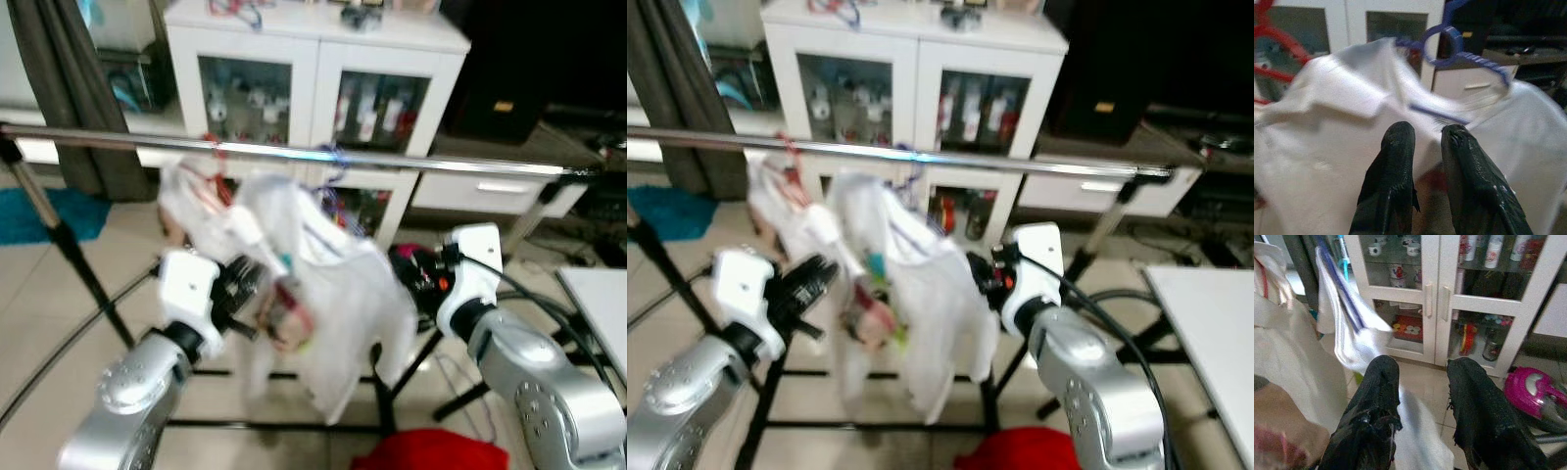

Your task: Hang hanger

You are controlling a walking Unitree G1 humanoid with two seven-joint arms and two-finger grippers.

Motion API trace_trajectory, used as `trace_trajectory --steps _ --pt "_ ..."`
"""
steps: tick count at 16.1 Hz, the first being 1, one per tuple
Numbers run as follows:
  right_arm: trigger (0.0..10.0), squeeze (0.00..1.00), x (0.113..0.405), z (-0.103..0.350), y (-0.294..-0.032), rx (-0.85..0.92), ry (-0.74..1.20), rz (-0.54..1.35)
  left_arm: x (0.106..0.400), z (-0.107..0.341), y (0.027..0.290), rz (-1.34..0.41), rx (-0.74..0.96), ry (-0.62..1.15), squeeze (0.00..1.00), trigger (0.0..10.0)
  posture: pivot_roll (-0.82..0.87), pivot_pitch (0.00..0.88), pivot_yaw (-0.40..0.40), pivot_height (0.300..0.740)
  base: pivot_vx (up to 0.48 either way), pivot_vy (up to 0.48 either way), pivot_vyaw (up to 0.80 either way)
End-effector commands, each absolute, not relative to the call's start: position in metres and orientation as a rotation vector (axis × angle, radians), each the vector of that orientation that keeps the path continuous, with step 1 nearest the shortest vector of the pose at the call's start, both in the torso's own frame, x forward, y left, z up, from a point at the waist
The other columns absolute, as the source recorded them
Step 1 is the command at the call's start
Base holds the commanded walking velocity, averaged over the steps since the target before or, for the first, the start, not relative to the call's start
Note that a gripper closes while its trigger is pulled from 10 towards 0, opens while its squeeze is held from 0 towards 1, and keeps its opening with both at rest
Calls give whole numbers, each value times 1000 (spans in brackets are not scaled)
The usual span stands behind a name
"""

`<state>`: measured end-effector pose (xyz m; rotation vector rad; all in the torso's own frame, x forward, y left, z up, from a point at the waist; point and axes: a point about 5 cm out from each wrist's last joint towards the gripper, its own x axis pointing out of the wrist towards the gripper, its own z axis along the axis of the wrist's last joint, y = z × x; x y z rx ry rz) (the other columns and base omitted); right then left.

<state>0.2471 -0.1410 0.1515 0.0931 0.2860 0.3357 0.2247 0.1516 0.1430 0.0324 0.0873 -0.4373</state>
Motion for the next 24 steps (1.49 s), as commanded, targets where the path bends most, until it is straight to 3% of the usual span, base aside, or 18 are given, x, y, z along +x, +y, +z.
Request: trace_trajectory --steps 1,9,15,20,21,22,24 --pt "10000 0 248 157 -140 111 251 360 225 148 155 -423 34 68 0 10000 111 29 -65 740 0 0 0" --pt "10000 0 254 159 -135 81 237 416 228 153 155 -429 25 31 0 10000 119 12 -69 740 0 0 0" --pt "10000 0 254 160 -135 109 232 411 227 154 153 -449 11 38 0 10000 117 25 -64 740 351 0 614" --pt "10000 0 257 172 -142 74 199 445 220 153 144 -560 10 55 0 10000 117 25 -62 740 0 0 0" --pt "10000 910 258 177 -145 70 186 458 218 153 143 -582 11 54 0 10000 117 25 -62 740 0 0 0" --pt "10000 1000 260 179 -146 61 191 457 217 154 142 -595 9 53 0 10000 116 25 -62 740 0 0 0" --pt "10000 1000 265 182 -149 45 205 450 215 154 141 -626 -1 53 0 10000 117 24 -62 740 0 0 0"
